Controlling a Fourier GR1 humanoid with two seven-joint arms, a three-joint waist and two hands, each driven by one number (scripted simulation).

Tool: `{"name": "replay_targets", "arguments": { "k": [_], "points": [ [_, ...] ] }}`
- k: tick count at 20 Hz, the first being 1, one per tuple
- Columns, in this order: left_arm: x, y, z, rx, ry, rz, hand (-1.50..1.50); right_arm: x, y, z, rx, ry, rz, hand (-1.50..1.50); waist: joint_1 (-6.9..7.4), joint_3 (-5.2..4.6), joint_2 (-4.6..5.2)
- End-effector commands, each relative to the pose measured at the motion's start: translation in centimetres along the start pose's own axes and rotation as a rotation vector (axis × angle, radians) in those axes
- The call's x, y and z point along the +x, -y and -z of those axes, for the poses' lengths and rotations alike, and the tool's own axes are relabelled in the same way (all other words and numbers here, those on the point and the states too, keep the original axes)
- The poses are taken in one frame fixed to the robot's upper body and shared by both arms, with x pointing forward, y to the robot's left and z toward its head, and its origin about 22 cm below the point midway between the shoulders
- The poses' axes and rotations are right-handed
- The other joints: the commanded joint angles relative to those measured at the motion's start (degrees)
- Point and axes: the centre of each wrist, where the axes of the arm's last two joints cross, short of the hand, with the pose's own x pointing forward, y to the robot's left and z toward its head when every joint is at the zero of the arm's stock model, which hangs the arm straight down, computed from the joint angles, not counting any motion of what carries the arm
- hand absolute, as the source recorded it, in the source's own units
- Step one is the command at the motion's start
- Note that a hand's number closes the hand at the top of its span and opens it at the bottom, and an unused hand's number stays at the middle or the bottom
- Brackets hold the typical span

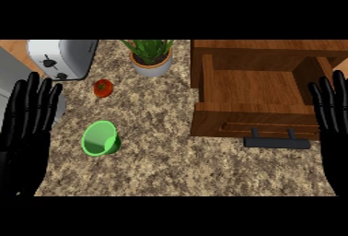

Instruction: Pick up the cup, place it into the drawer and close the drawer

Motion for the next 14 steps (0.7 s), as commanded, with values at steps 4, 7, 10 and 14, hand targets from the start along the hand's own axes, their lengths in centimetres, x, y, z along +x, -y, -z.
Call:
{"name": "replay_targets", "arguments": {
  "k": [4,7,10,14],
  "points": [
    [0.6,-4.0,0.1,-0.321,0.028,-0.146,-1.50,0.6,-0.2,0.6,0.007,0.035,0.000,-1.50,-1.90,-0.30,-0.12],
    [-3.1,-3.4,-2.3,-0.338,-0.201,-0.374,-1.50,-0.4,-0.7,-0.1,0.134,-0.103,0.005,-1.50,-1.90,-0.43,0.32],
    [-4.4,-6.9,-1.5,-0.381,-0.221,-0.413,-1.50,-0.7,-1.3,0.8,0.142,-0.128,-0.005,-1.50,-1.92,-0.28,0.16],
    [-6.3,-10.8,0.0,-0.384,-0.223,-0.420,-1.50,-1.8,-1.0,2.6,0.149,-0.130,0.024,-1.50,-1.93,-0.19,0.02]
  ]
}}
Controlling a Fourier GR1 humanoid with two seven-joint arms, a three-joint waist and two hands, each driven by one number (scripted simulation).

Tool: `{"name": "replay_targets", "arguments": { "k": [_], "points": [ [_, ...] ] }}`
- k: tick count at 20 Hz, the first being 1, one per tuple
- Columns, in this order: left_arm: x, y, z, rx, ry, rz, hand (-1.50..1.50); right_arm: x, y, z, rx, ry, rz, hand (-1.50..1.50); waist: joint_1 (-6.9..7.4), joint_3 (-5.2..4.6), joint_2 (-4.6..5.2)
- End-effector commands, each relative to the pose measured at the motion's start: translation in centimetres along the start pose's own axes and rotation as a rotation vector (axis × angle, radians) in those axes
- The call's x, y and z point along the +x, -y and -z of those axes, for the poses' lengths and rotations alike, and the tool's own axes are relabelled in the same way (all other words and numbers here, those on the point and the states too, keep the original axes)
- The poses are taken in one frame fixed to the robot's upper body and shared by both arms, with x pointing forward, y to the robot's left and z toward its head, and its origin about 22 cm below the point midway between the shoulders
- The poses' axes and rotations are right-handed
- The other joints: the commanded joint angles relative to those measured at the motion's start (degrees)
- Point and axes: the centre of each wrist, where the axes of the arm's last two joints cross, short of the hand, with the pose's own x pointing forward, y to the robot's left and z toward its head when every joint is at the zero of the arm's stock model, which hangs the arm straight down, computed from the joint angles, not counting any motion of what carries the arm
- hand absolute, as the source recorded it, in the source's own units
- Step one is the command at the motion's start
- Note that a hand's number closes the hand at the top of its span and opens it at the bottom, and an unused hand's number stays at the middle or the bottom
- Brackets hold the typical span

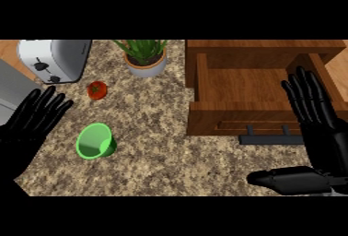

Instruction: Pick up the cup, place it into the drawer and close the drawer

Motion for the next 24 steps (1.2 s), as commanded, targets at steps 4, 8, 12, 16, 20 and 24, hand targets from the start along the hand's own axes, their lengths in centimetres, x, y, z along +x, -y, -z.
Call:
{"name": "replay_targets", "arguments": {
  "k": [4,8,12,16,20,24],
  "points": [
    [-3.4,-5.3,-0.1,0.012,-0.106,-0.024,-1.50,1.2,0.7,0.4,0.042,-0.022,0.023,-1.50,-0.53,0.04,-0.14],
    [-6.6,-5.5,-1.1,0.034,-0.166,-0.002,-1.50,-2.0,0.8,1.8,0.013,0.002,0.014,-1.50,-0.22,0.06,-0.09],
    [-7.4,-8.3,0.7,0.050,-0.191,0.005,-1.50,-1.5,0.3,4.1,0.018,0.013,-0.002,-1.50,-0.39,0.04,-0.04],
    [-9.8,-8.5,-2.1,0.077,-0.230,0.037,-1.50,-0.7,1.7,3.9,0.043,0.007,-0.019,-1.50,-0.26,0.05,-0.14],
    [-13.0,-7.1,-3.9,0.091,-0.261,0.062,-1.50,0.8,1.8,5.4,0.021,0.015,-0.003,-1.50,-0.14,0.03,-0.16],
    [-15.6,-8.8,-3.9,0.108,-0.275,0.065,-1.50,-0.1,2.6,4.4,0.031,0.022,-0.005,-1.50,-0.86,-0.02,0.04]
  ]
}}
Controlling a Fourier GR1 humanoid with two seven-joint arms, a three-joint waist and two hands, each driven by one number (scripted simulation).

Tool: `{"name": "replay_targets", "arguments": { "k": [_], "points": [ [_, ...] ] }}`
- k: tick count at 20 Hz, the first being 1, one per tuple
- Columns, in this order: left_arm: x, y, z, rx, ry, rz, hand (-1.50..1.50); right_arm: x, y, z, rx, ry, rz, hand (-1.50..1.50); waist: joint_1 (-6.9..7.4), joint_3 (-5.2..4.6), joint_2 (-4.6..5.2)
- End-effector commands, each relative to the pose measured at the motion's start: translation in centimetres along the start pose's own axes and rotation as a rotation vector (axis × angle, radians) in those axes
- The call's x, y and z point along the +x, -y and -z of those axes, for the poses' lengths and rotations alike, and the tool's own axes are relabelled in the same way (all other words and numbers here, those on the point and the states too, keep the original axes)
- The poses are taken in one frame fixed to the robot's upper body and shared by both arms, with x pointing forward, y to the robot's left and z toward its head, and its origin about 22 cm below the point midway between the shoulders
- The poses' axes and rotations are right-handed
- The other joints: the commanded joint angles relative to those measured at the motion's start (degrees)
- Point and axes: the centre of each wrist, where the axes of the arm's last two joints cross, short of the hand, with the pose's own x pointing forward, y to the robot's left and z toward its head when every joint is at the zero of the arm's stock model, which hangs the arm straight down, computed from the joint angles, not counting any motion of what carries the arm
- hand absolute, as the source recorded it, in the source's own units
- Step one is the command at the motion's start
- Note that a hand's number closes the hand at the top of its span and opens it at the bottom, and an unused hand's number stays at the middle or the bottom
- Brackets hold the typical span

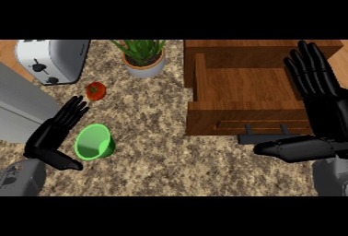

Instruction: Pick up the cup, place it into the drawer and close the drawer

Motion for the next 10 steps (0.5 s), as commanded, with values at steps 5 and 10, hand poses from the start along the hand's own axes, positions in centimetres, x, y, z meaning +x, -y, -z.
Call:
{"name": "replay_targets", "arguments": {
  "k": [5,10],
  "points": [
    [-4.5,0.3,-0.5,0.005,-0.012,0.010,-1.50,1.7,-0.2,1.1,-0.003,-0.001,0.002,-1.50,-0.26,-0.05,0.07],
    [-5.8,-0.4,-2.7,0.029,0.002,0.009,-1.50,0.9,-0.3,1.7,0.001,0.005,-0.014,-1.50,-0.57,-0.14,0.34]
  ]
}}
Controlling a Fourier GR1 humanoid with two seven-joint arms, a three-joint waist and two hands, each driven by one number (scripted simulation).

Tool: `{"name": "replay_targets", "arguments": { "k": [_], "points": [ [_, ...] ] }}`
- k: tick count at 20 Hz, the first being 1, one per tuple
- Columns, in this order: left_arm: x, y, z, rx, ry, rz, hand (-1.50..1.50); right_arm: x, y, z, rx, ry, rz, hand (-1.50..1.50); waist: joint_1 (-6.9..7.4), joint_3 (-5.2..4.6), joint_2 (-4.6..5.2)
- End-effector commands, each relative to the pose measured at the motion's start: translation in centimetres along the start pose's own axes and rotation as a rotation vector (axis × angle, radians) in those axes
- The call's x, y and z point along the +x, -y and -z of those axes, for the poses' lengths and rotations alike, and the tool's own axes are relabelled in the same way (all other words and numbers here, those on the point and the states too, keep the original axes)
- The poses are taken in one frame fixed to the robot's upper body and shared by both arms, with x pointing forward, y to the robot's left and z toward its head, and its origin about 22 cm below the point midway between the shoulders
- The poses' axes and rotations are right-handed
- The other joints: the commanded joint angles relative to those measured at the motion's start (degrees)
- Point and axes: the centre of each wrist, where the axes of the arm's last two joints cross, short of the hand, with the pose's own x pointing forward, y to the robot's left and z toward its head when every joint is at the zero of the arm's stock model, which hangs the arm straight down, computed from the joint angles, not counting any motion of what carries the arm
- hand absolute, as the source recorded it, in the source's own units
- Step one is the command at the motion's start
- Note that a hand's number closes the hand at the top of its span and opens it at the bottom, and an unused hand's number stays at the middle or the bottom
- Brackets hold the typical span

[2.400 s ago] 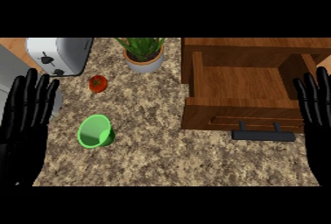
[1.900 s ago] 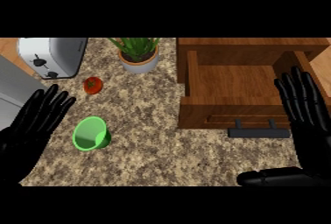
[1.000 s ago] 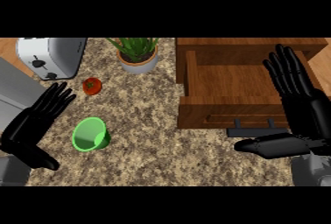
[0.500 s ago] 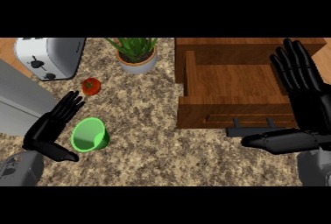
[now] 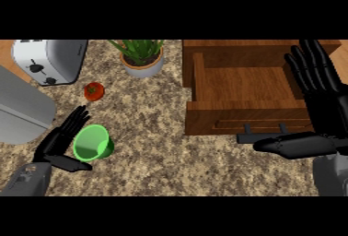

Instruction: Pick up the cup, place it into the drawer and close the drawer

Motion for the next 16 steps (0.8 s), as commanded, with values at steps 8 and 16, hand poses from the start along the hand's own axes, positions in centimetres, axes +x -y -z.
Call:
{"name": "replay_targets", "arguments": {
  "k": [8,16],
  "points": [
    [-2.8,1.9,-0.9,-0.033,0.114,-0.071,-1.50,-0.6,0.5,0.2,0.018,-0.007,-0.014,-1.50,-0.57,-0.13,0.35],
    [-2.3,1.6,-0.2,-0.060,0.143,-0.072,-1.50,0.5,1.4,0.7,0.011,0.005,-0.006,-1.50,-0.86,-0.19,0.44]
  ]
}}
